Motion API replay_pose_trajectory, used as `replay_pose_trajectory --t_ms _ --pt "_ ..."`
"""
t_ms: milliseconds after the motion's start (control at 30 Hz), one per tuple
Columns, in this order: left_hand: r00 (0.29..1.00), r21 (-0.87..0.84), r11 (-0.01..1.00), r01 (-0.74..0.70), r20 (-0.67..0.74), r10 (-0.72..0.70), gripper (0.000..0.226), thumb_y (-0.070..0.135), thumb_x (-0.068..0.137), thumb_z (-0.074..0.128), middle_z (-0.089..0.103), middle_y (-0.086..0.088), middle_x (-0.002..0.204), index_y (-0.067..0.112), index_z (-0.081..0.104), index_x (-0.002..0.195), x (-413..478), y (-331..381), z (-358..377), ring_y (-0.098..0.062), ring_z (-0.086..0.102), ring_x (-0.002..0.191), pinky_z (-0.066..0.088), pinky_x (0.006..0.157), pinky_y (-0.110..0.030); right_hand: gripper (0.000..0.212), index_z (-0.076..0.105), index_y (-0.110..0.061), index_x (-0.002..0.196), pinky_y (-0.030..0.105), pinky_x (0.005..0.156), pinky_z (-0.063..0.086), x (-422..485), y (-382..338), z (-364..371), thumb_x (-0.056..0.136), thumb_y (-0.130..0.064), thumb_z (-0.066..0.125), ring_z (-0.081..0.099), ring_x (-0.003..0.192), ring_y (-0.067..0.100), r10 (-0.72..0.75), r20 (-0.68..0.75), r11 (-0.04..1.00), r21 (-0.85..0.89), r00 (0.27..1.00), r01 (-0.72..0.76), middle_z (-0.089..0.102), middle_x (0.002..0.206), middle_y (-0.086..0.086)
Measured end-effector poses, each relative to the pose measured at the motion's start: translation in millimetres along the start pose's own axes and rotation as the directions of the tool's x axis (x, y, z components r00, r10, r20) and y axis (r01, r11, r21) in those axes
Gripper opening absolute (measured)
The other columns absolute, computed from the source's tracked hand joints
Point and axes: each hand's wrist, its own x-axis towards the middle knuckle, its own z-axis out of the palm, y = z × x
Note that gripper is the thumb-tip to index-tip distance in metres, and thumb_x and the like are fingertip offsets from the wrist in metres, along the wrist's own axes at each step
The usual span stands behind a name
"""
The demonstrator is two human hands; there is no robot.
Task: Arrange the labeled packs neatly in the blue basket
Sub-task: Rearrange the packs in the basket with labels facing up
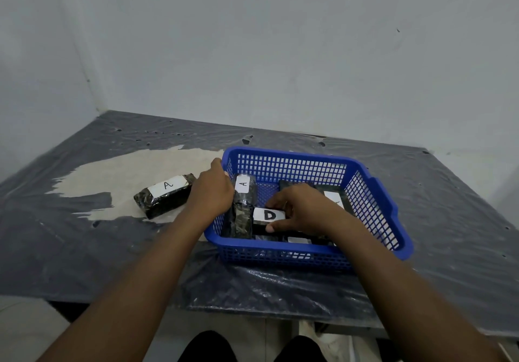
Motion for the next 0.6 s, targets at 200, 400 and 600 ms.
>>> replay_pose_trajectory --t_ms 200,400,600 --pt "1.000 0.008 1.000 -0.010 -0.027 0.010 0.036 0.018 0.103 0.037 0.055 -0.006 0.080 0.004 0.040 0.136 -1 -2 3 -0.020 0.050 0.061 0.034 0.052 -0.033 0.062 0.068 -0.029 0.128 0.024 0.076 0.046 -4 -1 -8 0.075 -0.059 0.079 0.058 0.093 0.004 -0.020 -0.037 0.997 -0.075 0.999 0.017 0.066 0.115 -0.011" --pt "0.999 0.005 1.000 0.001 -0.036 0.000 0.035 0.019 0.103 0.036 0.056 -0.006 0.080 0.006 0.041 0.135 1 -5 6 -0.018 0.050 0.060 0.035 0.052 -0.032 0.029 0.077 -0.039 0.111 0.019 0.060 0.042 -6 -28 -17 0.085 -0.050 0.074 0.057 0.063 -0.003 -0.162 0.135 0.964 -0.190 0.977 0.186 0.072 0.079 -0.018" --pt "0.999 0.006 1.000 0.001 -0.039 -0.001 0.037 0.020 0.103 0.036 0.057 -0.007 0.080 0.006 0.039 0.138 1 -5 7 -0.023 0.054 0.064 0.039 0.057 -0.034 0.031 0.072 -0.041 0.122 0.030 0.073 0.048 -1 -36 -7 0.092 -0.035 0.067 0.071 0.095 0.025 -0.144 0.241 0.897 -0.377 0.960 0.229 0.078 0.107 -0.006"
